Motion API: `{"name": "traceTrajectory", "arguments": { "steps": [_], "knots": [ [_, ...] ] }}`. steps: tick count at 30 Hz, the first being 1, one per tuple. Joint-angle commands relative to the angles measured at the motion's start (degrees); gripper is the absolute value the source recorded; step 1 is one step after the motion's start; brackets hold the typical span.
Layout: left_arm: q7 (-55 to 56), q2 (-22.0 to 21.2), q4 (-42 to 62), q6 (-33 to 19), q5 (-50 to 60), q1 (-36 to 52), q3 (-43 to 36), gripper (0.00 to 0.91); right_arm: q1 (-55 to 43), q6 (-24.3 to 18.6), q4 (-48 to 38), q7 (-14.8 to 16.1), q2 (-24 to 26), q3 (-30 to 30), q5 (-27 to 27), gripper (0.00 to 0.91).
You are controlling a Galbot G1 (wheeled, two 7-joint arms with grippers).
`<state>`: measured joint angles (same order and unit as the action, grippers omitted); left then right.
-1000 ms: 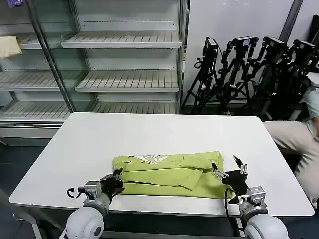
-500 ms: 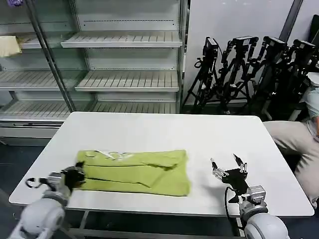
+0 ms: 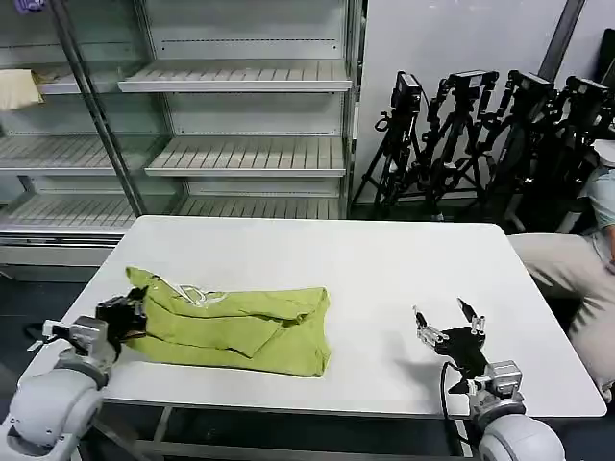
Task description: Fold and organize the clothes.
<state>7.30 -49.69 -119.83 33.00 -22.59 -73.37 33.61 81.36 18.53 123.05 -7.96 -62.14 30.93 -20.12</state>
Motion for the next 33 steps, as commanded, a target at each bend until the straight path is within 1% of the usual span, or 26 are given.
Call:
{"name": "traceTrajectory", "arguments": {
  "steps": [1,5,12,19,21,24,33],
  "knots": [
    [-0.9,-4.8,-6.7,0.1,2.9,3.5,-12.8,0.010,1.1,0.0,0.8,0.0,0.0,2.6,-0.1,0.907],
    [-1.4,-8.9,-7.1,0.0,6.3,5.2,-20.0,0.010,1.9,0.0,1.1,0.0,-0.3,3.7,-0.1,0.907],
    [-2.2,-13.2,-3.6,0.0,8.9,8.2,-25.0,0.010,2.7,0.1,1.5,0.0,-0.4,4.9,0.0,0.907],
    [-2.4,-14.5,0.0,0.1,9.4,10.5,-27.0,0.010,3.0,0.1,1.2,0.0,-1.2,4.9,0.3,0.907],
    [-2.5,-14.6,-0.2,0.1,7.7,10.8,-27.4,0.010,2.9,0.1,1.1,0.0,-1.3,4.9,0.4,0.907],
    [-1.4,-14.3,0.0,0.2,2.3,11.9,-29.3,0.010,2.5,0.2,1.0,-0.1,-1.3,4.4,0.5,0.907],
    [-0.6,-14.1,2.1,0.2,-0.7,13.9,-29.5,0.020,1.9,0.6,1.0,-0.3,-1.6,3.2,0.8,0.907]
  ]
}}
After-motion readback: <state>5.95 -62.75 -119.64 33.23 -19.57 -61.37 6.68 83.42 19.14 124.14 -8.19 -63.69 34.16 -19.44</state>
